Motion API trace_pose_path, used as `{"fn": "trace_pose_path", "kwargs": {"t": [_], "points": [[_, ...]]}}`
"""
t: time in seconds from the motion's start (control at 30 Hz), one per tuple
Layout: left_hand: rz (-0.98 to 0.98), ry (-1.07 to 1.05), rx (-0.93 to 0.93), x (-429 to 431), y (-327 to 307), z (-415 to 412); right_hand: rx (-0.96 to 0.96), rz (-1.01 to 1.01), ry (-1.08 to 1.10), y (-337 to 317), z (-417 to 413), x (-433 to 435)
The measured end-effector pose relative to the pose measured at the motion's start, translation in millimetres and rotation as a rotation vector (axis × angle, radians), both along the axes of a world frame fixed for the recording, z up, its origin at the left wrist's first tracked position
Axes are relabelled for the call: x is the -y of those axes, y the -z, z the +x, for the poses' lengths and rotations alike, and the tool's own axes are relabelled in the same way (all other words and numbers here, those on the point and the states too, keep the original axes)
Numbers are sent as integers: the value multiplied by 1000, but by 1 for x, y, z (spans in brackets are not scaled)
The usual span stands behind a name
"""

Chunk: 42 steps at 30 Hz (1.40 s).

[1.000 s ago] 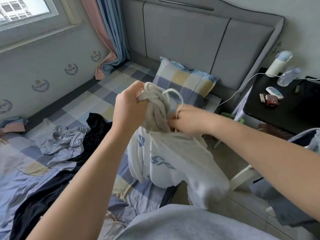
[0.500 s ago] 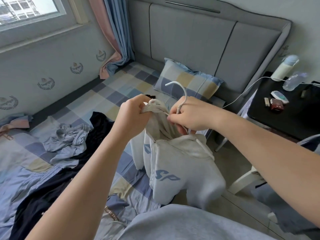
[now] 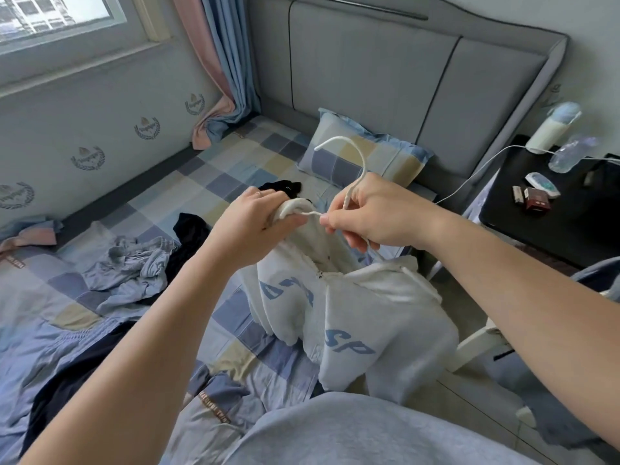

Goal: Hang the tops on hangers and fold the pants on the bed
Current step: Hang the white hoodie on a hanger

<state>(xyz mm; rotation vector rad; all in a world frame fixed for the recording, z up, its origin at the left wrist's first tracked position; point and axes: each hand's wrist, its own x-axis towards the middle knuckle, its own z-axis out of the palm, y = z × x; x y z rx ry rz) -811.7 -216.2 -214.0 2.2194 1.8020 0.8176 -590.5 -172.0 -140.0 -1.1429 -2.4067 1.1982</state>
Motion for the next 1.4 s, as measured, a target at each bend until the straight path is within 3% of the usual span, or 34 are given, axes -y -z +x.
{"fn": "trace_pose_path", "kwargs": {"t": [0.17,0.3,0.47,0.7,0.9,1.07,1.17,1.27,1.4], "points": [[6,-180,190,6,10,5,-172,49,142,23,22,-10],[29,-332,235,14,9,1,-127,156,276,61,68,-17],[55,-387,270,18,-1,-2,-136,18,418,98,98,-16],[16,-268,134,19,8,0,-274,-17,252,83,79,-12],[34,-232,11,17,16,2,-230,204,323,80,67,-20],[34,-201,-131,15,22,5,-373,365,244,39,48,-11],[66,-305,38,14,18,6,-486,239,131,21,41,-2],[106,-355,275,17,10,3,-417,10,16,12,50,0],[165,-393,450,20,3,-1,-507,116,89,11,67,-7]]}}
